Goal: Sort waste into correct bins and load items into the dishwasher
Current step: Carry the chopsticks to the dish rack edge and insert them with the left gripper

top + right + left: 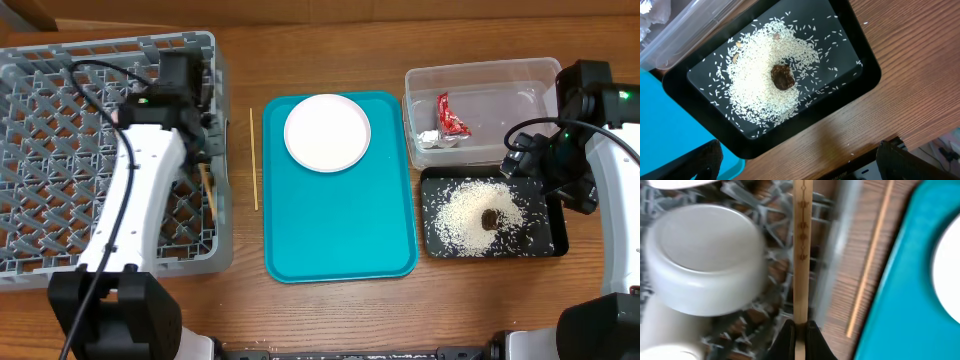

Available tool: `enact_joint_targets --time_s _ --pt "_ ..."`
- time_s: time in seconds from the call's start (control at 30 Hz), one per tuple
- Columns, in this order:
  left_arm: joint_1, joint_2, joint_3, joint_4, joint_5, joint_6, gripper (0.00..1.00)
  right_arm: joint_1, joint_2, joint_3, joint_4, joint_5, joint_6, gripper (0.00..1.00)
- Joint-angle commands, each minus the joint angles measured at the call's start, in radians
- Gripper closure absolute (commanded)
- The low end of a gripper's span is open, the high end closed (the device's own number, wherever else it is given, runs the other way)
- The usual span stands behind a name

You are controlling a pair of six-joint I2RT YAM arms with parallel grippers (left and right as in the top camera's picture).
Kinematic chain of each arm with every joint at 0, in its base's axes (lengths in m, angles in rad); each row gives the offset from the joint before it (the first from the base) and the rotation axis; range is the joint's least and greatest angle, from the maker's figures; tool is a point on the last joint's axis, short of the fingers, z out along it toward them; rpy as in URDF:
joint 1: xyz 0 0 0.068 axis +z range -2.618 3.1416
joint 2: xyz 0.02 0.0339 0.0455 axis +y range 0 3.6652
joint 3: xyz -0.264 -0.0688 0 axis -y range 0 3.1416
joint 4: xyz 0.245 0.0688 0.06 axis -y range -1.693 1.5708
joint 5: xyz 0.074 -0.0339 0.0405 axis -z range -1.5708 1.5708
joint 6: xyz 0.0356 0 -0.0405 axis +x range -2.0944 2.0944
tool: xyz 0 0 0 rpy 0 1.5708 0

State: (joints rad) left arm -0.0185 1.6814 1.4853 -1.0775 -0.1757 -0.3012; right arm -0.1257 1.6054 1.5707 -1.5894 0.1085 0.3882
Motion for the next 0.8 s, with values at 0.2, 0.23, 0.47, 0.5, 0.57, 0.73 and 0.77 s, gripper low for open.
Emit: enact_joint_targets --time_s 0.2,0.23,0.47,0.5,0.57,0.73,0.77 --pt "0.021 0.0 0.008 0.013 0.143 0.061 0.48 -0.005 -0.021 0.013 0.006 0.002 0.001 0.0" --pt "0.018 0.0 0.008 0.013 0.179 0.061 0.48 -0.005 -0.021 0.013 0.006 0.002 0.001 0.0" --pt "-0.095 0.006 0.008 0.02 0.204 -0.068 0.48 -0.005 -0.021 0.013 0.006 0.002 0.002 0.0" --pt "-0.113 0.013 0.008 0.025 0.178 -0.084 0.48 -0.005 -0.021 0.013 0.006 0.002 0.002 0.0" --pt "-0.143 0.034 0.008 0.041 0.138 -0.096 0.48 -0.005 -0.021 0.013 0.006 0.002 0.001 0.0" --pt "-0.177 0.118 0.008 0.085 0.113 -0.096 0.46 -0.005 -0.021 0.013 0.005 0.002 0.001 0.0" --pt "-0.177 0.136 0.008 0.09 0.113 -0.096 0.46 -0.005 -0.021 0.013 0.005 0.002 0.001 0.0"
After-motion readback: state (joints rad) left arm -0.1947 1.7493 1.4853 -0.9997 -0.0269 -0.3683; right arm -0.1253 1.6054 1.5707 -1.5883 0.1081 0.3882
